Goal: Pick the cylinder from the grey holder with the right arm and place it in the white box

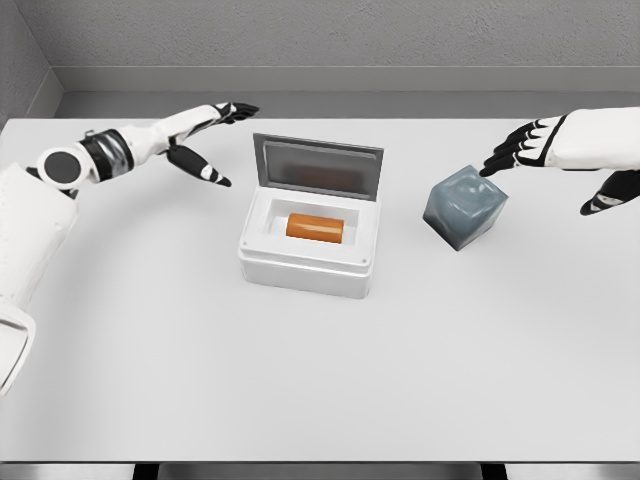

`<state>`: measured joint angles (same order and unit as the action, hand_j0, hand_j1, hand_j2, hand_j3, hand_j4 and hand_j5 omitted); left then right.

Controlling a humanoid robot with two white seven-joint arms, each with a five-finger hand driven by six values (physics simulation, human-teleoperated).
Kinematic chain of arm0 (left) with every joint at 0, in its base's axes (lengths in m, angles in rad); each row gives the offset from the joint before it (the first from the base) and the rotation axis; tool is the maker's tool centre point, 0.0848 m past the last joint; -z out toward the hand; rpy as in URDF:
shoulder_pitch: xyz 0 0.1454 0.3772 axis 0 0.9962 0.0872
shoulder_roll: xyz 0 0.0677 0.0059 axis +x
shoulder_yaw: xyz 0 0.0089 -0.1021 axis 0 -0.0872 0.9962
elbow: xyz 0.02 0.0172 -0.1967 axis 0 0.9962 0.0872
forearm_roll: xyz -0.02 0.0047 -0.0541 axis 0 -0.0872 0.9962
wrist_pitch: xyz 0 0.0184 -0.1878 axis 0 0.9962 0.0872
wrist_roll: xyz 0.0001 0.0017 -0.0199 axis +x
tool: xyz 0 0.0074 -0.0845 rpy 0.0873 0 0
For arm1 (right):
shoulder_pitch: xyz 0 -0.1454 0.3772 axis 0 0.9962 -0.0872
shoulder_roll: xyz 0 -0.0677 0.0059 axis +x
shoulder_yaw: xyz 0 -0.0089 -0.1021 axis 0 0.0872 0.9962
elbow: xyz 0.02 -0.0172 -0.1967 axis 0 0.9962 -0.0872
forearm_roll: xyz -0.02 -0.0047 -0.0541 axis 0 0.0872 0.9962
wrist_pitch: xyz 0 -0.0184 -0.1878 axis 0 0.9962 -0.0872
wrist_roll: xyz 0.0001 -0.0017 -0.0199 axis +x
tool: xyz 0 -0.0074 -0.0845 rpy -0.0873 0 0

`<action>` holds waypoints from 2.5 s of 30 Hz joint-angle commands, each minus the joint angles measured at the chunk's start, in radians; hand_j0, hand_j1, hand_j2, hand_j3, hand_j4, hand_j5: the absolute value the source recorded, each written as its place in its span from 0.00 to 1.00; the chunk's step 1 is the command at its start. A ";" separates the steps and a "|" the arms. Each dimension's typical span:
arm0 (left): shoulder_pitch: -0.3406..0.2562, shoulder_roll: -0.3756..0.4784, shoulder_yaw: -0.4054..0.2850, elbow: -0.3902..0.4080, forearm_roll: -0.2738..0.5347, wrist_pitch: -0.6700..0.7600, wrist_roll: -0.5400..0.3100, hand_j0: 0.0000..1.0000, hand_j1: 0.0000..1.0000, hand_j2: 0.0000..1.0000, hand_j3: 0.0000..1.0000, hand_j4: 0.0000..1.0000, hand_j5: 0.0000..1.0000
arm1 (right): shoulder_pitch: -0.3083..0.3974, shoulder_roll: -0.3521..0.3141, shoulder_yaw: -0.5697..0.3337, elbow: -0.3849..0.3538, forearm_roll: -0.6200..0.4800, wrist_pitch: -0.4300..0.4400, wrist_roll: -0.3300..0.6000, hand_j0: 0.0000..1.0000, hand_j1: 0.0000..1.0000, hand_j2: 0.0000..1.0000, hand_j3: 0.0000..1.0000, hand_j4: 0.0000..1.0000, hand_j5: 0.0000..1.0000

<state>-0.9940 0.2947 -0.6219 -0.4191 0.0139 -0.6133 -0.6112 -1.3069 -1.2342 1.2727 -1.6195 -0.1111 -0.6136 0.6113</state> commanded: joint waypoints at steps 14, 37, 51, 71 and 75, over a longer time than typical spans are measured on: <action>0.054 0.086 -0.081 -0.244 0.021 0.002 0.000 1.00 1.00 1.00 1.00 1.00 1.00 | 0.002 0.027 -0.001 0.000 -0.006 0.003 0.000 1.00 1.00 1.00 1.00 1.00 1.00; 0.078 0.219 -0.165 -0.471 0.063 0.002 0.000 1.00 1.00 1.00 1.00 1.00 1.00 | 0.000 0.030 0.000 -0.003 -0.005 0.003 0.000 1.00 1.00 1.00 1.00 1.00 1.00; 0.114 0.277 -0.164 -0.560 0.094 0.002 0.000 1.00 1.00 1.00 1.00 1.00 1.00 | -0.005 0.027 -0.001 -0.003 -0.007 0.003 0.000 1.00 1.00 1.00 1.00 1.00 1.00; 0.175 0.429 -0.148 -0.632 0.256 0.002 0.000 1.00 1.00 1.00 1.00 1.00 1.00 | -0.003 0.039 0.001 -0.002 -0.007 0.003 0.000 1.00 1.00 1.00 1.00 1.00 1.00; 0.183 0.448 -0.147 -0.573 0.305 0.002 0.000 1.00 1.00 1.00 1.00 1.00 1.00 | -0.003 0.041 -0.001 -0.002 -0.007 0.003 0.000 1.00 1.00 1.00 1.00 1.00 1.00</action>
<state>-0.8099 0.7252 -0.7716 -1.0143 0.2795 -0.6135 -0.6112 -1.3100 -1.1931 1.2739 -1.6217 -0.1130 -0.6136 0.6113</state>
